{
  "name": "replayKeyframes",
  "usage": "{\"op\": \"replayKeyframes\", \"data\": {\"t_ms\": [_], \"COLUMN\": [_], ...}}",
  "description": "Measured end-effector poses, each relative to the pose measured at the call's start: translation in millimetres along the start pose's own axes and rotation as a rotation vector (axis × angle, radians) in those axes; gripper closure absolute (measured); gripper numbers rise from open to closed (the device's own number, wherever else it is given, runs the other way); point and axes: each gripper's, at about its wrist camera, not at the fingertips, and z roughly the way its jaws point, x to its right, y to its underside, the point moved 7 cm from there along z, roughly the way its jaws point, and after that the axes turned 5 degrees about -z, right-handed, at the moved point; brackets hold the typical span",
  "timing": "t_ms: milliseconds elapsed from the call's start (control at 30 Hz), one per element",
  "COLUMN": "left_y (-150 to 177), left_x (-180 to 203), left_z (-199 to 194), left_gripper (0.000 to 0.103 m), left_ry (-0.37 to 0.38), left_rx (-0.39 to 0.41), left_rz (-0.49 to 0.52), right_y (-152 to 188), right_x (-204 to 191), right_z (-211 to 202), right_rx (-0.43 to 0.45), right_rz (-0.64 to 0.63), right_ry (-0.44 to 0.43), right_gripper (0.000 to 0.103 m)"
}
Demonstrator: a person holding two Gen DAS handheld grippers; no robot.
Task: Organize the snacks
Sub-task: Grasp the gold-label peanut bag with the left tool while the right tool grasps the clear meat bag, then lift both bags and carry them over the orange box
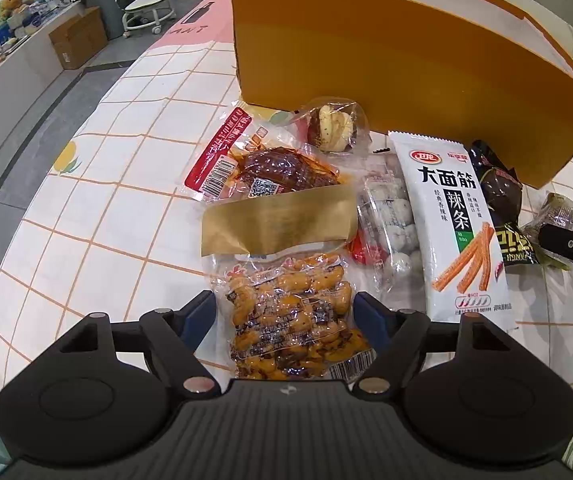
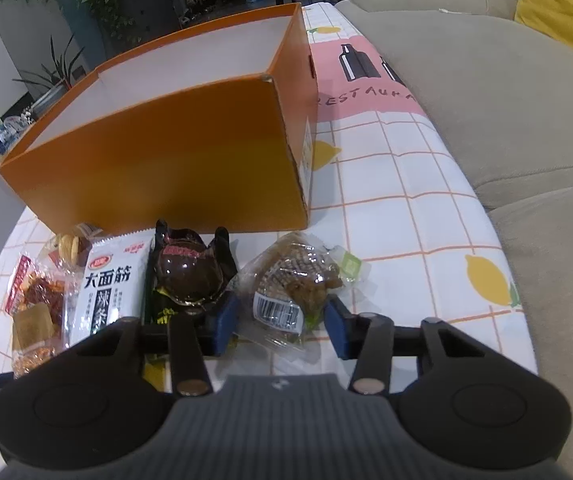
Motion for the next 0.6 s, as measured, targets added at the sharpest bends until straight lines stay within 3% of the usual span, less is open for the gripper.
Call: {"op": "replayKeyframes", "data": {"t_ms": [600], "left_y": [4.9], "left_x": [-6.2], "left_z": [-16.2], "left_gripper": [0.023], "left_ry": [0.08], "left_rx": [0.003], "left_rz": [-0.007], "right_y": [31.1], "right_x": [-13.9], "right_z": [-28.5], "right_rx": [-0.104], "right_rz": [-0.099], "right_ry": [0.008], "right_gripper": [0.063]}}
